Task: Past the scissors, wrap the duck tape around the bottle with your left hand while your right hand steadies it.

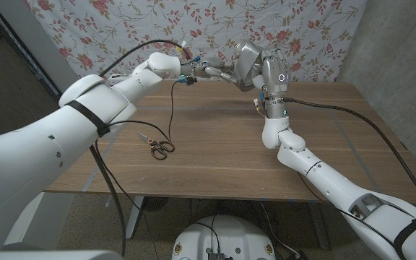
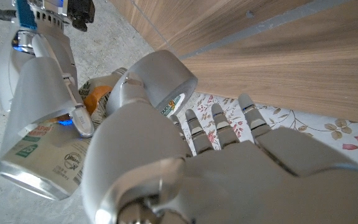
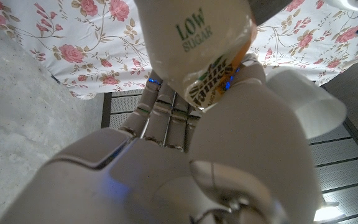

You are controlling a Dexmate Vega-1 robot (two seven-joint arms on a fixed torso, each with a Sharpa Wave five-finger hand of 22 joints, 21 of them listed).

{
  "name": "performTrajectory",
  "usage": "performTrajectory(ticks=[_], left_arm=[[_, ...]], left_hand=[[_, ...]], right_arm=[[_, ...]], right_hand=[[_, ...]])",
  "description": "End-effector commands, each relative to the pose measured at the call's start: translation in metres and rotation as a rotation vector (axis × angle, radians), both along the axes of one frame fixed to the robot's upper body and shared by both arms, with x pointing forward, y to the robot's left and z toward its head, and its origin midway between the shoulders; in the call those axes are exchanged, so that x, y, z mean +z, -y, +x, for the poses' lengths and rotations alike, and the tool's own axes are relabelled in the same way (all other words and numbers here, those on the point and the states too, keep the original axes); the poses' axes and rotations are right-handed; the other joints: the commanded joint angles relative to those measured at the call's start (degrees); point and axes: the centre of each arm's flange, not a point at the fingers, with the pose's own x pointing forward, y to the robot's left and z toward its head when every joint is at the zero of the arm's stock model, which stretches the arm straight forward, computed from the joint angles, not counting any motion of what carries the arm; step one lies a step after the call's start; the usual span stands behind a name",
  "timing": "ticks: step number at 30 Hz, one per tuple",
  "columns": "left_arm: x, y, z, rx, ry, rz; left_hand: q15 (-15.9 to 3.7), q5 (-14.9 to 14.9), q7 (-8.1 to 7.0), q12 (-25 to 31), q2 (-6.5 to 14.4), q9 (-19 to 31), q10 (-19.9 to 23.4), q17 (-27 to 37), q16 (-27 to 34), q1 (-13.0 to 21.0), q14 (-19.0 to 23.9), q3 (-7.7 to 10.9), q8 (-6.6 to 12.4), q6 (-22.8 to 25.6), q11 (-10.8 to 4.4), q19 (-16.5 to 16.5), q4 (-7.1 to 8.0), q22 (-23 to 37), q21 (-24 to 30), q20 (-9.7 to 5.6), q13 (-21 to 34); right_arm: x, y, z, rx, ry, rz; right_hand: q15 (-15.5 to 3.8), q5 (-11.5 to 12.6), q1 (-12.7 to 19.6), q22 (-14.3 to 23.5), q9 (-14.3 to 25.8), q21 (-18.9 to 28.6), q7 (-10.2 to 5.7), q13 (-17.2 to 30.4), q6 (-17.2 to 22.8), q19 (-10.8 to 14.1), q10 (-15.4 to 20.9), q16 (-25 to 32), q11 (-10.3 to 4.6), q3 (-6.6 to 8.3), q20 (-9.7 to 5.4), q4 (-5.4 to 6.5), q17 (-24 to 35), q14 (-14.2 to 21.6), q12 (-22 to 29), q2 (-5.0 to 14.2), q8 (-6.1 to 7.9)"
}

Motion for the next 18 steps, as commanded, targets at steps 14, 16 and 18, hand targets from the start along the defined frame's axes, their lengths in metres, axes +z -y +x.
performTrajectory(ticks=[14,16,18], left_arm=[[-0.010,0.051,-0.004,-0.093,-0.157,-0.067],[-0.012,0.052,-0.004,-0.098,-0.161,-0.070],[-0.015,0.053,-0.003,-0.115,-0.195,-0.095]], left_hand=[[-1.60,-3.32,-0.32,2.35,0.89,0.00,7.82,-0.15,0.17,2.23,2.19,0.93,2.33,10.82,0.12,1.81,0.16,0.09,-1.07,0.07,-0.68],[-1.93,-3.67,0.30,2.48,0.69,-0.02,8.21,-0.15,0.28,1.68,2.49,0.68,1.94,10.45,0.82,1.77,0.47,0.10,-1.20,0.08,-0.56],[-1.83,-3.96,1.36,2.57,0.79,-0.03,8.46,-0.09,0.46,1.03,2.88,0.52,1.71,10.26,1.02,1.79,0.88,0.11,-1.28,0.08,-0.45]], right_arm=[[0.001,-0.004,0.005,-0.006,-0.018,0.015],[0.000,-0.004,0.005,-0.004,-0.018,0.016],[0.000,-0.004,0.005,-0.002,-0.017,0.016]], right_hand=[[-13.21,0.47,6.51,0.26,0.31,0.50,-17.67,0.36,18.56,-0.44,12.13,-0.59,-11.42,-1.06,-6.21,0.38,0.38,6.16,0.11,6.59,-0.14],[-13.21,0.50,6.58,0.25,0.36,0.54,-17.63,0.37,18.59,-0.44,12.12,-0.62,-11.53,-1.13,-6.17,0.41,0.42,6.20,0.04,6.63,-0.14],[-13.21,0.52,6.65,0.25,0.38,0.56,-17.72,0.30,18.63,-0.49,12.19,-0.67,-11.47,-1.21,-6.15,0.43,0.46,6.22,-0.03,6.62,-0.14]])
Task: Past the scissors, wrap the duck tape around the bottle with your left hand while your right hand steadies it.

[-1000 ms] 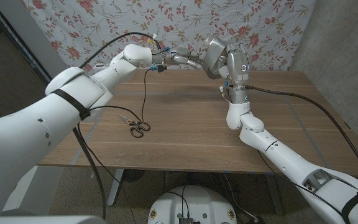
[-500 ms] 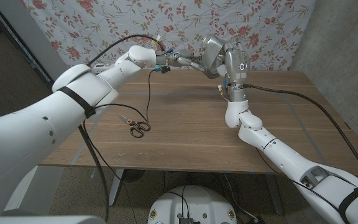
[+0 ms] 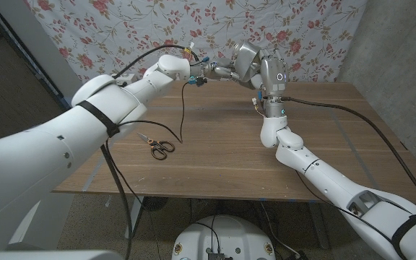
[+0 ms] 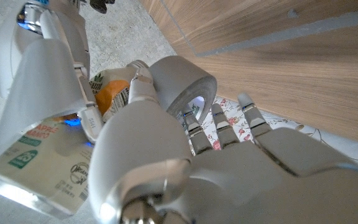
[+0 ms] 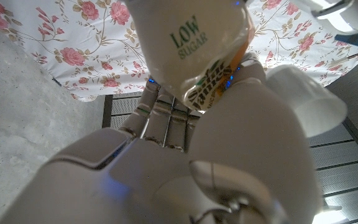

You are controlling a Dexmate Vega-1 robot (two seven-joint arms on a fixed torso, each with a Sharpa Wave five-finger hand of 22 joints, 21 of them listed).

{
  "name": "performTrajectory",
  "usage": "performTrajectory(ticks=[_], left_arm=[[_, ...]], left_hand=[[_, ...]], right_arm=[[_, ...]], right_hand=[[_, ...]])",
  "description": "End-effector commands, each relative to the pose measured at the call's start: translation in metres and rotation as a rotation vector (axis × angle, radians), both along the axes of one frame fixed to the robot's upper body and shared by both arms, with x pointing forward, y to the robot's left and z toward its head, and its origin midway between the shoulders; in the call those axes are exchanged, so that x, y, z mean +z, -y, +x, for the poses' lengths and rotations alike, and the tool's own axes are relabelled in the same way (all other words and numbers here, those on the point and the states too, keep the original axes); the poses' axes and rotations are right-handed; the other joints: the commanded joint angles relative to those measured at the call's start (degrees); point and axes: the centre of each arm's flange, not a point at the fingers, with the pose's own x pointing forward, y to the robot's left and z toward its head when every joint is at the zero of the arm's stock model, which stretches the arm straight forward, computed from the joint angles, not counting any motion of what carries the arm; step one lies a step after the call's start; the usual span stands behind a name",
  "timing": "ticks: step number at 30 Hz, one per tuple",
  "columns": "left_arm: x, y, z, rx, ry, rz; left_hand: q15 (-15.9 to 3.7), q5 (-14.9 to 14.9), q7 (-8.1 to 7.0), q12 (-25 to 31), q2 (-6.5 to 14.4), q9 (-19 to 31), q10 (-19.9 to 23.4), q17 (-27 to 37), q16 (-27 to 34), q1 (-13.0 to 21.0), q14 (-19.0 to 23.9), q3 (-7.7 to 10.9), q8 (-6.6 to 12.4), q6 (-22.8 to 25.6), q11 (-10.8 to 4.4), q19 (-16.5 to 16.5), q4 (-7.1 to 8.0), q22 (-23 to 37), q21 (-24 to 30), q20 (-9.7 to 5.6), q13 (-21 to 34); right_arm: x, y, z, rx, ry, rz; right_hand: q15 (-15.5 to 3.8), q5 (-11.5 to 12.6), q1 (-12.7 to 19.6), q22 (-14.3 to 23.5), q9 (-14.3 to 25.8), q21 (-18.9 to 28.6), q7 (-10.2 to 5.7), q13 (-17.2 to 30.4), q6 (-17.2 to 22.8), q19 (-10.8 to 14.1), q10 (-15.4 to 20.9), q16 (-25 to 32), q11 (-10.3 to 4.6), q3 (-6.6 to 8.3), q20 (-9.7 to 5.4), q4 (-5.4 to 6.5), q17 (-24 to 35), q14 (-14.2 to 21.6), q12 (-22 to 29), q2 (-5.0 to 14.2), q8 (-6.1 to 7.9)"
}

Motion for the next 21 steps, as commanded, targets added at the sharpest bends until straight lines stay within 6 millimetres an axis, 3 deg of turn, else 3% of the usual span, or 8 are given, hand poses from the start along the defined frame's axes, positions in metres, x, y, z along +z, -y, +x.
performTrajectory(ticks=[1,4,5,7,10,12,16,21], left_arm=[[-0.009,0.015,-0.001,-0.053,-0.086,-0.047],[-0.010,0.013,-0.004,-0.072,-0.048,-0.065],[-0.010,0.013,-0.005,-0.077,-0.035,-0.072],[-0.010,0.010,-0.006,-0.093,-0.012,-0.115],[-0.008,0.005,-0.009,-0.093,0.058,-0.149],[-0.007,0.001,-0.013,-0.092,0.128,-0.166],[-0.005,-0.006,-0.023,-0.075,0.294,-0.173],[-0.007,-0.006,-0.033,-0.041,0.374,-0.120]], left_hand=[[0.03,-0.91,3.08,0.80,0.10,-0.02,1.79,0.31,0.81,-2.32,1.33,-0.40,-0.27,0.90,0.82,0.18,1.48,0.12,-0.52,0.00,0.48],[-1.04,-1.93,5.73,2.76,2.24,-0.01,7.10,0.51,2.03,-1.66,3.69,1.31,1.28,6.81,1.12,0.66,1.65,0.21,-0.67,-0.02,1.25],[-2.31,-2.42,6.41,4.21,3.45,0.01,11.10,0.76,3.22,-0.67,5.85,3.28,2.48,11.64,1.13,2.28,1.69,0.30,-0.18,-0.37,1.89],[-4.17,-2.76,7.09,7.46,4.72,0.17,20.65,1.75,6.14,1.57,10.81,10.46,5.39,23.21,0.96,4.06,3.42,0.60,0.77,-0.39,3.66],[-7.67,-2.55,8.12,10.32,4.65,1.28,28.67,2.65,8.40,3.55,16.30,17.69,7.63,27.64,0.77,5.74,5.47,0.96,2.29,-0.88,5.85],[-9.80,-2.28,8.89,12.09,4.26,2.09,31.74,2.91,8.57,3.96,18.36,19.80,8.81,28.71,-0.48,6.99,6.22,1.08,3.24,-1.87,7.20],[-12.35,-1.03,10.57,16.10,3.67,3.61,34.64,5.23,10.39,5.86,23.78,22.87,10.74,29.70,0.27,8.88,6.29,1.03,4.76,-3.22,11.38],[-12.61,-0.02,10.59,18.91,2.75,5.17,34.86,9.18,12.44,6.71,25.05,22.52,12.41,30.36,-0.20,9.11,5.75,0.96,5.35,-3.99,15.22]], right_arm=[[-0.001,0.000,0.001,0.003,-0.005,0.010],[-0.001,-0.001,0.001,0.007,-0.003,0.010],[-0.001,-0.001,0.001,0.004,-0.002,0.009],[-0.001,0.000,0.001,0.009,-0.004,0.010],[-0.002,0.002,0.000,0.004,-0.005,0.013],[-0.002,0.003,0.000,-0.005,-0.006,0.016],[-0.003,0.008,-0.001,-0.014,-0.010,0.026],[-0.003,0.013,-0.002,-0.024,-0.014,0.032]], right_hand=[[-13.20,0.31,6.67,0.24,0.15,0.58,-17.70,0.11,17.96,-0.27,11.85,-0.26,-11.59,-0.61,-6.14,0.16,0.16,6.23,-0.16,6.62,0.18],[-13.19,0.34,6.72,0.24,0.18,0.61,-17.65,0.17,17.90,-0.27,11.93,-0.29,-11.65,-0.68,-6.13,0.20,0.20,6.26,-0.15,6.65,0.14],[-13.18,0.34,6.73,0.24,0.19,0.62,-17.63,0.14,17.91,-0.27,11.98,-0.31,-11.69,-0.71,-6.12,0.22,0.21,6.26,-0.17,6.65,0.13],[-13.20,0.37,6.81,0.24,0.17,0.65,-17.66,0.08,17.94,-0.29,12.03,-0.34,-11.48,-0.77,-6.14,0.24,0.25,6.29,-0.24,6.68,0.10],[-13.20,0.41,6.92,0.23,0.14,0.70,-17.74,0.17,18.05,-0.32,12.04,-0.42,-11.70,-0.89,-6.14,0.30,0.31,6.30,-0.29,6.69,0.07],[-13.20,0.42,6.96,0.23,0.13,0.73,-17.68,0.24,18.05,-0.31,11.96,-0.46,-11.67,-0.95,-6.13,0.32,0.34,6.30,-0.32,6.68,0.04],[-13.18,0.47,7.04,0.23,0.14,0.80,-17.70,0.42,18.07,-0.32,12.03,-0.55,-11.55,-1.12,-6.18,0.43,0.41,6.33,-0.32,6.72,-0.01],[-13.18,0.51,7.12,0.22,0.19,0.84,-17.65,0.42,18.04,-0.37,12.01,-0.63,-11.53,-1.27,-6.15,0.51,0.48,6.35,-0.44,6.73,-0.06]])
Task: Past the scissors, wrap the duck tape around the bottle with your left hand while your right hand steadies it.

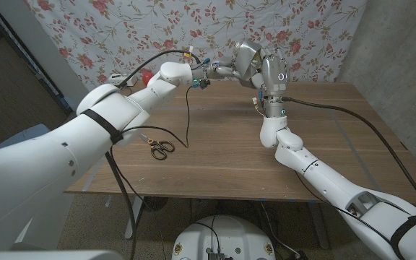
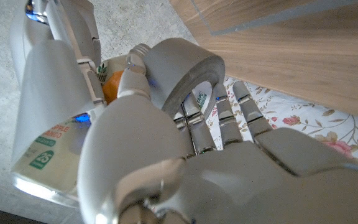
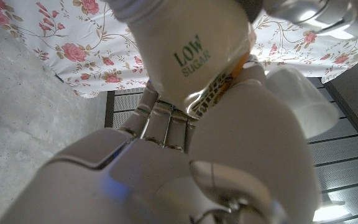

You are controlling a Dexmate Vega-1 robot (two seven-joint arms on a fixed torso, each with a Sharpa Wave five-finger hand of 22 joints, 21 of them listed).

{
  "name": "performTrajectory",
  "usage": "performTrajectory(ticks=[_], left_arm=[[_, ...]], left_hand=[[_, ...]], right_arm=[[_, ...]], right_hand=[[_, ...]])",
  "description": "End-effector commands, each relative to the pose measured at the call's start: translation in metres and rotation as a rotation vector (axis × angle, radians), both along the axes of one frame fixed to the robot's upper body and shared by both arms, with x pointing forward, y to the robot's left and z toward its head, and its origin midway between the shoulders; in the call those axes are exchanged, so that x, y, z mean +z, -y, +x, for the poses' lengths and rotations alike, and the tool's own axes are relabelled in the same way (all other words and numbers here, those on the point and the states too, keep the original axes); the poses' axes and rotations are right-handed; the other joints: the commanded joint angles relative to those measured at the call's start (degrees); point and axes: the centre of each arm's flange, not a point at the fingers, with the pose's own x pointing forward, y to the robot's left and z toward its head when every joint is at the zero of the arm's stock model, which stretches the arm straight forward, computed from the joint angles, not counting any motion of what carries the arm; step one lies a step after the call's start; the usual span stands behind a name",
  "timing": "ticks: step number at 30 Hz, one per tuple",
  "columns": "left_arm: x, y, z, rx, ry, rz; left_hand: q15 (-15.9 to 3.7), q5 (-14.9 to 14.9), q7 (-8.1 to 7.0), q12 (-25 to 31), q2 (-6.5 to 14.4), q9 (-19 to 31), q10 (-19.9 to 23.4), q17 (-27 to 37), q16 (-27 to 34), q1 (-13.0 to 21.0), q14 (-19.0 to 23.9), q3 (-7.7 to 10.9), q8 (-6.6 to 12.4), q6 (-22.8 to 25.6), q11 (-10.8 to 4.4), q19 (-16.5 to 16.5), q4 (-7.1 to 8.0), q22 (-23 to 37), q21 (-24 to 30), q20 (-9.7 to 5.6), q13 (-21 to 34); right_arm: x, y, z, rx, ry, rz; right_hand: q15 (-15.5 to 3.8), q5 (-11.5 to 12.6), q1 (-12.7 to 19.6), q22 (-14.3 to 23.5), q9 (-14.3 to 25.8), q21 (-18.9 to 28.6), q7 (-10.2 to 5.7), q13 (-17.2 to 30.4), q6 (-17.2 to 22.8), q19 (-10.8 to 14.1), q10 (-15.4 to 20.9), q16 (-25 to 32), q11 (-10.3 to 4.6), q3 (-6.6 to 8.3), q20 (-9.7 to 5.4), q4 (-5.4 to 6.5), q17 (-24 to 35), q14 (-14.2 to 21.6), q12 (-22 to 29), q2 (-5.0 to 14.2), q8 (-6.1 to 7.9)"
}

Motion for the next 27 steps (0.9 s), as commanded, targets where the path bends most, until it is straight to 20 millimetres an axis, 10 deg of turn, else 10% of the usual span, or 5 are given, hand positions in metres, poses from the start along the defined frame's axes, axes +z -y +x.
performTrajectory(ticks=[1,14,27], left_arm=[[0.001,-0.006,-0.025,0.052,0.262,0.013],[-0.003,0.006,-0.045,0.139,0.394,0.177],[-0.007,0.011,-0.052,0.160,0.425,0.258]], left_hand=[[-19.65,1.06,-2.59,7.67,3.18,2.22,6.39,9.09,0.86,4.20,10.14,11.37,2.73,4.17,-7.31,0.15,10.10,0.09,0.70,-0.41,12.33],[-19.66,7.33,-3.85,14.73,2.98,10.01,3.25,15.60,-1.40,4.56,8.65,11.51,8.65,0.74,-8.43,-0.26,12.03,-0.02,1.96,-1.23,24.95],[-19.81,8.39,-3.57,16.66,2.96,11.98,3.01,17.70,-1.74,5.47,9.00,11.93,10.74,1.10,-8.27,-0.53,12.14,0.00,2.43,-1.19,28.13]], right_arm=[[-0.002,0.012,-0.002,-0.027,-0.013,0.016],[0.000,0.021,-0.008,-0.028,-0.002,0.041],[0.004,0.030,-0.014,-0.039,-0.008,0.059]], right_hand=[[-12.96,0.23,7.12,0.21,0.24,0.26,-17.64,0.21,18.05,-0.38,11.60,-0.22,-10.93,-0.51,-6.15,0.21,0.36,5.96,-0.19,6.77,0.05],[-12.98,0.38,7.47,0.20,0.39,0.45,-17.52,0.39,18.05,-0.42,11.68,-0.43,-11.04,-0.95,-6.14,0.47,0.60,6.14,-0.44,6.87,-0.04],[-12.95,0.51,7.71,0.18,0.50,0.64,-17.53,0.65,18.08,-0.34,11.57,-0.62,-11.06,-1.36,-6.20,0.74,0.79,6.29,-0.65,6.91,-0.12]])
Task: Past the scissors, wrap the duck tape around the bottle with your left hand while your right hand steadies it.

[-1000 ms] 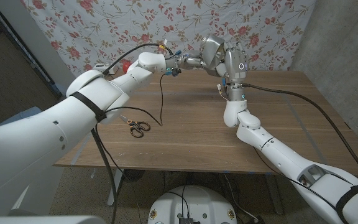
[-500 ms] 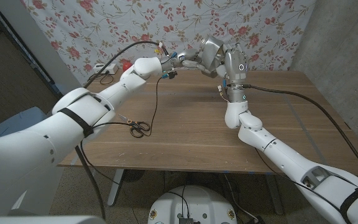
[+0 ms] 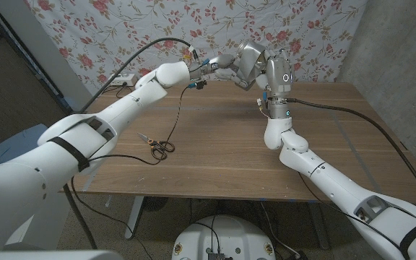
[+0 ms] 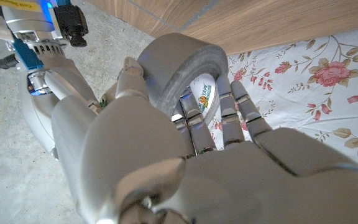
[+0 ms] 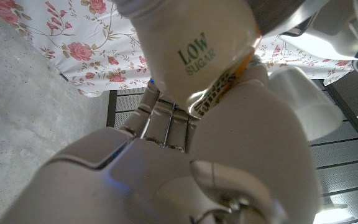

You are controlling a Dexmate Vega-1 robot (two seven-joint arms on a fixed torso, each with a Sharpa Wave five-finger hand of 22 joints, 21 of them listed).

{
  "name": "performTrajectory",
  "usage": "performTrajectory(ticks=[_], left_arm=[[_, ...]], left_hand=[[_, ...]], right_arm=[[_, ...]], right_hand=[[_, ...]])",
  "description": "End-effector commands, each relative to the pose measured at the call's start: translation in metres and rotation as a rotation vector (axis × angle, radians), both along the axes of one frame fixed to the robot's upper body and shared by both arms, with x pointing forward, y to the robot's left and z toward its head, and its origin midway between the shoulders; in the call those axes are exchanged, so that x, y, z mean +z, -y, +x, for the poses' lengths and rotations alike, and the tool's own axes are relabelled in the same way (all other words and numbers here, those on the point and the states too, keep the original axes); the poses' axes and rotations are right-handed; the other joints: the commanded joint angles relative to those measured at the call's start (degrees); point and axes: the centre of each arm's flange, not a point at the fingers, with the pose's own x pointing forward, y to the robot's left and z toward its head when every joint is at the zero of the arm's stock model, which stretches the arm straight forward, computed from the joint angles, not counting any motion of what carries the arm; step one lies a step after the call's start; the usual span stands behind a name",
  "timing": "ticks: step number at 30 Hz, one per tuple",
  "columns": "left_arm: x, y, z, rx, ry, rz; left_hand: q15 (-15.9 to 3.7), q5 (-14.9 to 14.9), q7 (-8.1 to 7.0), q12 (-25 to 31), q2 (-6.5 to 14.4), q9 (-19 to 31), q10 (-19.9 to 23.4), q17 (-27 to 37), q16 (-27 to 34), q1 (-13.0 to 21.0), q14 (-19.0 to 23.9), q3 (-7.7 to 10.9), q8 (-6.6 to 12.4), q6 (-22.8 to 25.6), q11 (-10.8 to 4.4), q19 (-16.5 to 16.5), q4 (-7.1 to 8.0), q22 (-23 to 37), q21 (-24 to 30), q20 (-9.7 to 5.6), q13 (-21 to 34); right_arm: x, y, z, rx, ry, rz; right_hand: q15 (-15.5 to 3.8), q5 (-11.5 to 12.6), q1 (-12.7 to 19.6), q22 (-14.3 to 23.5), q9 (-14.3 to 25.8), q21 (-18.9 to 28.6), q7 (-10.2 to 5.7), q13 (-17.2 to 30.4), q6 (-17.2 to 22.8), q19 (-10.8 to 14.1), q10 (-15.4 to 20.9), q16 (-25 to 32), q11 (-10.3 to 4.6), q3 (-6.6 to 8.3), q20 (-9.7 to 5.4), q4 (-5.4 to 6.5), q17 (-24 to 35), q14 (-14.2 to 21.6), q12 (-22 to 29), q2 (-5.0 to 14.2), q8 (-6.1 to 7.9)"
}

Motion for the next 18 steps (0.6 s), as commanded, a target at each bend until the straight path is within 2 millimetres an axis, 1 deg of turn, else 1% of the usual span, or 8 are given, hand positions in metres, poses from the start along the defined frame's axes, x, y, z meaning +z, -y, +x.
performTrajectory(ticks=[1,5,6,9,10,11,15,18], left_arm=[[-0.008,0.008,-0.008,0.040,0.051,0.089],[-0.011,0.007,-0.007,0.046,0.054,0.104],[-0.012,0.007,-0.006,0.044,0.049,0.108],[-0.014,0.005,-0.005,0.050,0.049,0.112],[-0.014,0.004,-0.004,0.049,0.047,0.110],[-0.014,0.003,-0.004,0.050,0.047,0.108],[-0.015,0.000,-0.001,0.053,0.047,0.095],[-0.016,-0.004,0.002,0.067,0.051,0.092]], left_hand=[[-19.91,6.95,-2.09,7.37,3.79,8.75,5.33,0.52,-0.47,4.63,8.87,12.36,6.88,2.82,-5.88,-0.19,11.76,0.05,0.50,0.12,28.34],[-19.91,7.18,-2.15,7.52,3.59,9.04,5.09,0.80,-0.94,4.72,8.57,12.41,7.29,2.94,-6.16,-0.20,11.87,0.04,0.64,0.10,28.84],[-19.95,7.24,-2.27,7.40,3.50,9.06,5.16,0.87,-1.08,4.77,8.48,12.42,7.43,3.12,-5.97,-0.21,11.87,0.04,0.68,0.08,28.61],[-19.99,7.40,-2.23,7.34,3.38,8.98,5.37,1.08,-1.32,4.87,8.43,12.46,7.57,3.26,-6.20,-0.21,11.91,0.02,0.76,0.05,28.46],[-19.99,7.44,-2.22,7.30,3.38,8.96,5.45,1.13,-1.38,4.89,8.43,12.48,7.57,3.20,-6.18,-0.20,11.93,0.02,0.79,0.04,28.36],[-20.04,7.47,-2.18,7.33,3.37,8.96,5.41,1.18,-1.42,4.94,8.44,12.50,7.58,3.15,-6.24,-0.21,11.93,0.01,0.81,0.04,28.46],[-20.00,7.64,-2.11,7.13,3.29,8.68,5.55,1.44,-1.68,5.02,8.47,12.54,7.60,3.18,-6.32,-0.24,12.02,-0.01,0.90,0.02,28.17],[-20.00,7.76,-2.16,7.00,3.23,8.51,5.70,1.64,-1.87,5.08,8.50,12.57,7.64,3.19,-6.26,-0.22,12.11,-0.03,0.99,0.00,27.98]], right_arm=[[0.004,0.009,-0.006,0.003,-0.014,0.020],[0.009,0.016,-0.008,0.057,-0.046,0.063],[0.010,0.019,-0.008,0.063,-0.048,0.075],[0.018,0.028,-0.008,0.090,-0.088,0.097],[0.021,0.031,-0.009,0.091,-0.107,0.097],[0.025,0.035,-0.009,0.091,-0.134,0.090],[0.036,0.051,-0.007,0.133,-0.206,0.106],[0.041,0.061,-0.006,0.114,-0.238,0.125]], right_hand=[[-11.84,0.59,7.55,0.12,0.11,0.34,-16.41,0.04,16.96,-0.08,10.44,-0.05,-10.29,-0.46,-6.06,0.28,0.14,4.95,-0.33,7.07,0.27],[-11.87,0.64,7.66,0.11,0.09,0.41,-16.47,-0.01,16.94,-0.05,10.27,-0.16,-10.42,-0.62,-6.14,0.34,0.20,4.93,-0.54,7.03,0.19],[-11.89,0.66,7.72,0.11,0.08,0.41,-16.47,-0.16,16.96,-0.10,10.41,-0.19,-10.28,-0.67,-6.15,0.35,0.22,4.94,-0.61,7.02,0.17],[-11.89,0.71,7.80,0.10,0.07,0.46,-16.45,-0.18,16.99,-0.04,10.33,-0.25,-10.32,-0.78,-6.16,0.40,0.26,4.96,-0.73,7.02,0.14],[-11.89,0.74,7.82,0.09,0.13,0.48,-16.50,-0.18,16.92,-0.02,10.35,-0.27,-9.93,-0.84,-6.22,0.45,0.28,4.99,-0.77,7.04,0.13],[-11.88,0.75,7.85,0.09,0.12,0.51,-16.51,-0.14,16.93,0.01,10.30,-0.33,-9.95,-0.93,-6.29,0.48,0.30,4.95,-0.81,6.99,0.11],[-11.81,0.87,7.87,0.05,0.19,0.57,-16.57,-0.54,16.65,0.15,9.57,-0.74,-10.26,-1.33,-7.42,0.75,0.23,4.67,-1.56,6.99,-0.06],[-11.79,0.97,7.88,0.01,0.46,0.68,-16.71,-0.80,16.31,0.40,9.34,-1.09,-10.60,-1.55,-7.80,0.99,0.07,4.56,-1.95,7.12,-0.11]])
